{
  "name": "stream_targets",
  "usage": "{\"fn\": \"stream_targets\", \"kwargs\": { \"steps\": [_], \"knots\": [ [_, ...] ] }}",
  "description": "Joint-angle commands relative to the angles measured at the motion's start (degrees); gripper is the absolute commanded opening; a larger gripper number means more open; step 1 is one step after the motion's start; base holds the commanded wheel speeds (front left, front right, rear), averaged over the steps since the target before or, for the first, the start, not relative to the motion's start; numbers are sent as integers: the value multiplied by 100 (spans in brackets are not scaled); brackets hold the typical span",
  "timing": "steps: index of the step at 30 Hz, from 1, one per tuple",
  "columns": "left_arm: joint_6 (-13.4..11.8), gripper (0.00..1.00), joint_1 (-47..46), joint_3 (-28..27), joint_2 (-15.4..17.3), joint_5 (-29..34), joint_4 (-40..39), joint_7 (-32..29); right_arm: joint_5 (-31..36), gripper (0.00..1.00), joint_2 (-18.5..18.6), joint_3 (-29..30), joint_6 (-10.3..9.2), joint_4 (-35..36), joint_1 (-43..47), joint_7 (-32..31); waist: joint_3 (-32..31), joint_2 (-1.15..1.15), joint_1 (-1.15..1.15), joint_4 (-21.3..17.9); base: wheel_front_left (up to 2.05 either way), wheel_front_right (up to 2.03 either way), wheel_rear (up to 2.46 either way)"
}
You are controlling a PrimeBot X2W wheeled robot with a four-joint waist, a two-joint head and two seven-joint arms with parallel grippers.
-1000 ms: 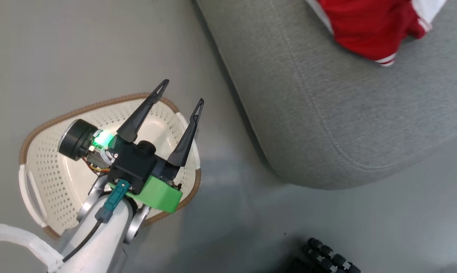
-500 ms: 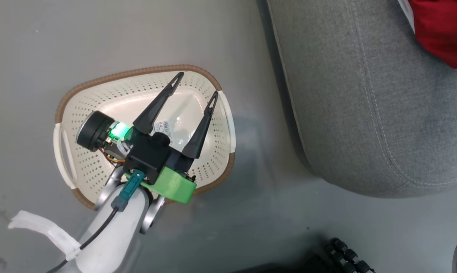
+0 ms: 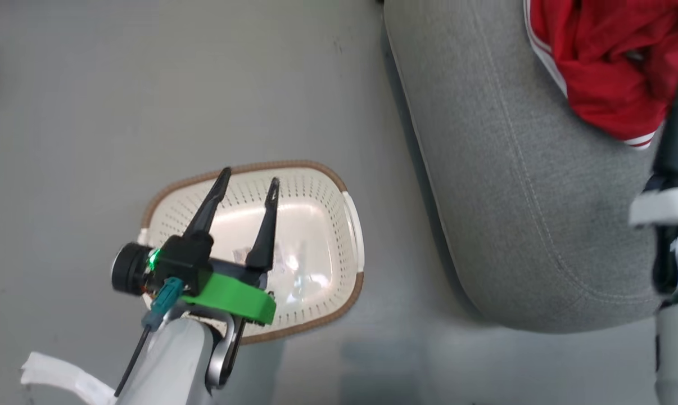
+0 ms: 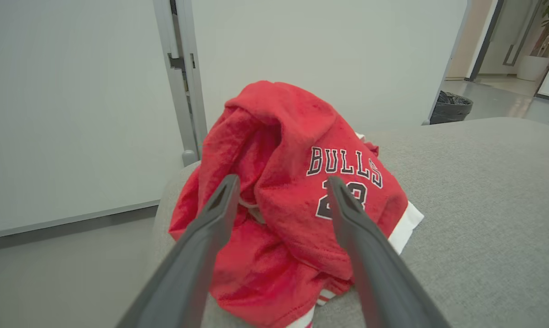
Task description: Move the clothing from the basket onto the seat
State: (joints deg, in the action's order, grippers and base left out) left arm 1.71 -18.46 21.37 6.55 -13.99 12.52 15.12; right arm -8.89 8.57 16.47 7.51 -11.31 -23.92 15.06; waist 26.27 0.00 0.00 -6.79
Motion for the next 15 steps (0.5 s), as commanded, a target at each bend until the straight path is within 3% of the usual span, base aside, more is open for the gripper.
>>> {"fn": "stream_targets", "kwargs": {
  "steps": [1, 7, 15],
  "knots": [
    [-60, 100, 230, -143, -58, -20, 40, 1, -2, 100, -25, -144, -5, 24, 295, 17, -1002, 0, 0, 385, 0, 0, 0],
    [-211, 100, 856, -724, -210, 89, -7, 2, -120, 100, -162, -919, -4, 35, 1032, 17, -1717, 0, 0, 680, 0, 0, 0],
    [-192, 100, 1743, -1443, -325, 324, -595, 2, -284, 100, -212, -1687, -4, 302, 1652, 17, -2457, 0, 0, 839, 0, 0, 0]
  ]
}}
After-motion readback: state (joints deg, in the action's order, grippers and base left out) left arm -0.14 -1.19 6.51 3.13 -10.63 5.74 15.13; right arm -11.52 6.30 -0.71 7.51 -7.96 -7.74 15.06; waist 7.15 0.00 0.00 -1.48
